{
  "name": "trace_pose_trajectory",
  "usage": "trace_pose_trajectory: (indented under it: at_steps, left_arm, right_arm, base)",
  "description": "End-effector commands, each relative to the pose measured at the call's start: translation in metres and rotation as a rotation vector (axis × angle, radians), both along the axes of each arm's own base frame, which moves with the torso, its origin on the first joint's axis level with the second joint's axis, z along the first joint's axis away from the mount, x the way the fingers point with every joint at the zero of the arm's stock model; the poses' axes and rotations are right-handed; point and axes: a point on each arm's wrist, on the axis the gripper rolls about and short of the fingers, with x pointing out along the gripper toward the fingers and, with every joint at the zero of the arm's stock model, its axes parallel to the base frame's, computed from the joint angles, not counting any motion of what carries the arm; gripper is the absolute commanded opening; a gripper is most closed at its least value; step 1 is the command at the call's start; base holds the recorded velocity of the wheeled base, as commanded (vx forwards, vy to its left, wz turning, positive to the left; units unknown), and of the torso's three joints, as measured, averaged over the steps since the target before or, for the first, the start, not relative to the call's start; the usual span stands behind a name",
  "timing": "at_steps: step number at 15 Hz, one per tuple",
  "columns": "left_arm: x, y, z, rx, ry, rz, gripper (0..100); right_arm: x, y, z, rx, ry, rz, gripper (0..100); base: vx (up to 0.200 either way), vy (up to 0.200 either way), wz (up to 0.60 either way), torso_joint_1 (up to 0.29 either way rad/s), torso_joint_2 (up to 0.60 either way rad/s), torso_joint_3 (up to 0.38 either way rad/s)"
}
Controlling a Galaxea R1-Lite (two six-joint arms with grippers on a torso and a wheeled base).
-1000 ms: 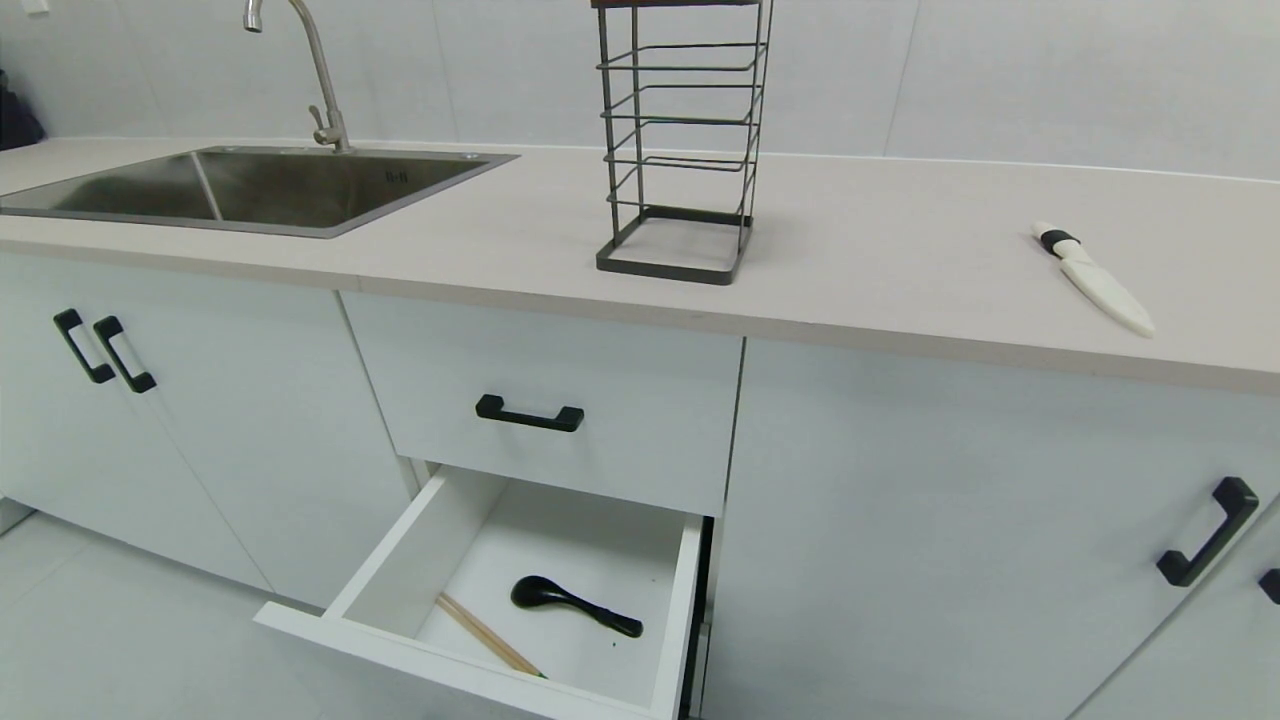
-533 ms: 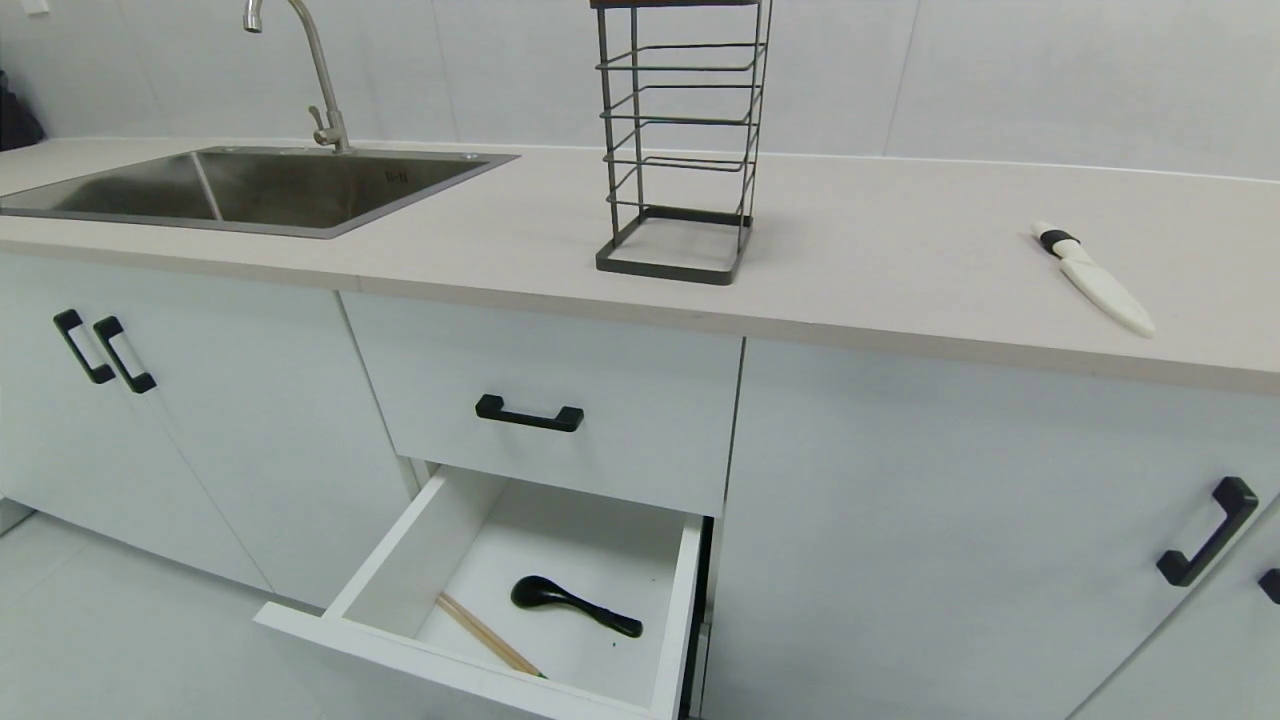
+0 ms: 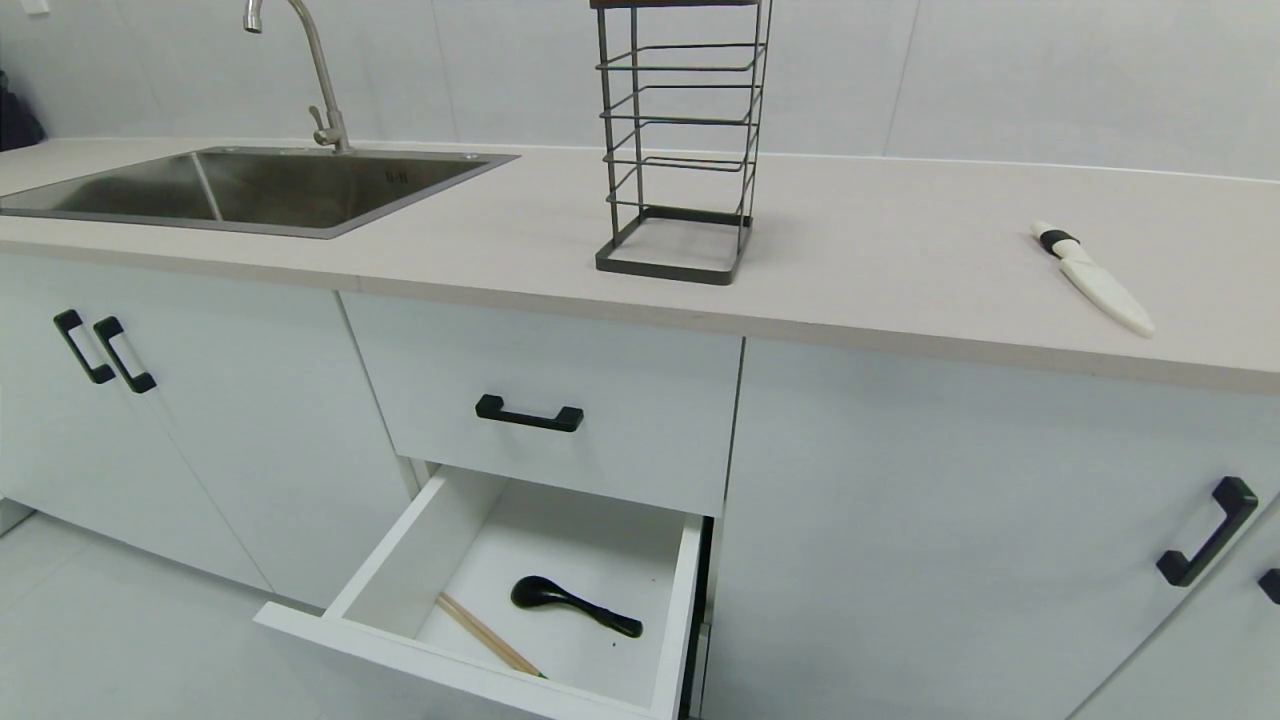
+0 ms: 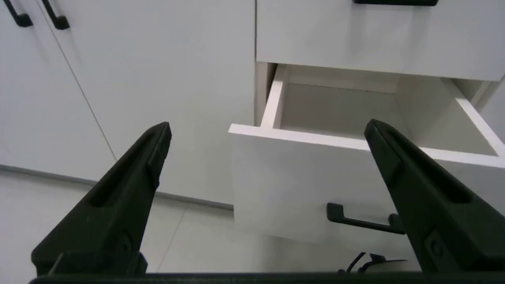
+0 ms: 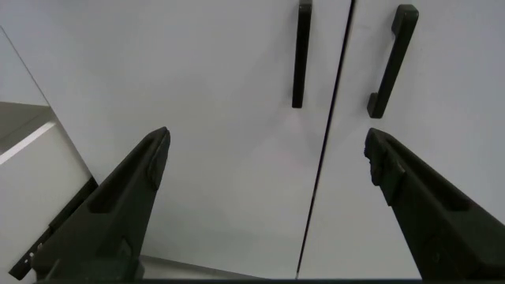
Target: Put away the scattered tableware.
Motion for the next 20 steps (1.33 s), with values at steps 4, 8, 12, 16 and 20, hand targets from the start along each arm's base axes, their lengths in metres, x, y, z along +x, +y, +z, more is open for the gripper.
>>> trace_pose_trajectory:
  at_steps: [4,8,12,16,20]
  left_arm:
    - [-0.002,0.0,0.012,0.002,-0.066,-0.01,100]
    - [-0.002,-0.001,0.078,-0.063,-0.122,-0.094,100]
    - [0.029,-0.003,0.075,-0.078,0.152,-0.151,100]
    - [0.068,-0.007,0.063,-0.097,0.442,-0.235,100]
    - [0.09,-0.014,0.029,-0.09,0.756,-0.298,100]
  right_arm:
    - [0.0,0.0,0.0,0.0,0.006,0.0,100]
    - [0.0,0.0,0.0,0.0,0.006,0.0,100]
    - [0.0,0.0,0.0,0.0,0.004,0.0,100]
    - [0.0,0.0,0.0,0.0,0.004,0.0,100]
    - [0.0,0.0,0.0,0.0,0.004,0.0,100]
  base:
    - [0.0,0.0,0.0,0.0,0.0,0.0]
    - [0.0,0.0,0.0,0.0,0.0,0.0]
    - [0.0,0.0,0.0,0.0,0.0,0.0]
    - [0.0,0.0,0.0,0.0,0.0,0.0]
    - [0.0,0.0,0.0,0.0,0.0,0.0]
